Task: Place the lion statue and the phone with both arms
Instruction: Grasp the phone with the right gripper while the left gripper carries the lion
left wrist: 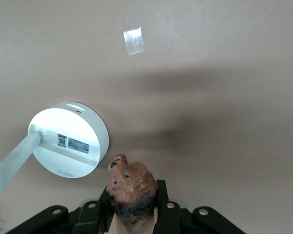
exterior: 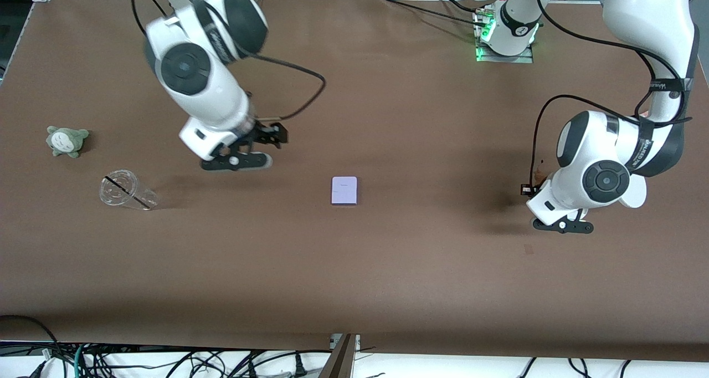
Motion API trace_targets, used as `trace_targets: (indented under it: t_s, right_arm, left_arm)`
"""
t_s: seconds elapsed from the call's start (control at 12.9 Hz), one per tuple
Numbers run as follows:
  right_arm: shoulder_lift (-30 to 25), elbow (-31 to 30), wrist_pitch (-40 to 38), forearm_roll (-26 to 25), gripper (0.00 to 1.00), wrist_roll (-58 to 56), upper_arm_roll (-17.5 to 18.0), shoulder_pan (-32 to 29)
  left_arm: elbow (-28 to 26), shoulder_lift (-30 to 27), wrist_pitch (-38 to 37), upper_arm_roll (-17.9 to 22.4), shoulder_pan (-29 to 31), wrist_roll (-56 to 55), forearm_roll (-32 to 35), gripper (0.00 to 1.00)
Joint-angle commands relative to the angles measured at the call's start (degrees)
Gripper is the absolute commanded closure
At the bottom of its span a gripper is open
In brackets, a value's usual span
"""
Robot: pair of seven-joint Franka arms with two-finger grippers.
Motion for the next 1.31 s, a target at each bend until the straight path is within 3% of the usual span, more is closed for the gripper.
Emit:
trace_targets:
  t_s: [0.0, 0.39, 0.77, 0.93, 1.24]
  right_arm:
    - [7.1, 3.4, 7.3, 0.3, 0.0, 4.3, -0.5, 2.9]
    - [21.7, 13.3, 15.2, -0.3, 0.0, 7.7, -0.6, 8.0]
    - [28.0, 13.2, 23.3, -0.4, 0.0, 7.0, -0.6, 8.4]
    - [30.2, 13.3, 26.1, -0.5, 0.0, 6.7, -0.6, 8.5]
    - [32.1, 13.3, 28.3, -0.5, 0.0, 5.5, -0.6, 9.2]
  left_arm:
    - [-0.7, 2.1, 3.2, -0.9, 3.3, 4.7, 0.0, 0.95]
    - [-5.5, 2.0, 13.4, -2.1, 5.1, 8.4, -4.3, 0.95]
    - [-11.8, 2.2, 24.3, -2.9, 7.5, 13.6, -5.2, 0.95]
    - [-11.8, 2.1, 24.4, -4.1, 7.1, 13.2, -9.2, 0.95]
    - [-12.1, 2.5, 24.5, -4.2, 7.7, 13.2, -9.6, 0.95]
